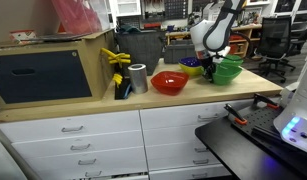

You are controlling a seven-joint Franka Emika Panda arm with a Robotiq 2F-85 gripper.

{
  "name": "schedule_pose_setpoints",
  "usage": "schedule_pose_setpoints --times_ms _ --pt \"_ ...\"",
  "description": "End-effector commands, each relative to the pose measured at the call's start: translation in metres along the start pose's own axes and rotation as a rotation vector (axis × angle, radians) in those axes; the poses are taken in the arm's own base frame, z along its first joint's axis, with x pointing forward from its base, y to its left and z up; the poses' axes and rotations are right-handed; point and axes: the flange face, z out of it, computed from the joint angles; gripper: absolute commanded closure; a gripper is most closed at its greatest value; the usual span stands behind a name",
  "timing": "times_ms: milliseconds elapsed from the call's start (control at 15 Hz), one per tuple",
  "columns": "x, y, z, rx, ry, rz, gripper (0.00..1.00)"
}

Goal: Put the green bowls into the the red and yellow bowls

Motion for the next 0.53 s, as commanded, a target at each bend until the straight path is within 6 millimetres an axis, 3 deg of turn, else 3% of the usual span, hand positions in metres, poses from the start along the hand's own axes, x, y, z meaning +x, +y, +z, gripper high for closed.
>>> schedule_pose_setpoints --times_ms 0,467 --pt "-0.007 -0.01 -0.014 -0.08 0.029 0.012 1.0" --pt "-0.024 -0.029 -0.03 -0.272 0.054 -0.014 0.99"
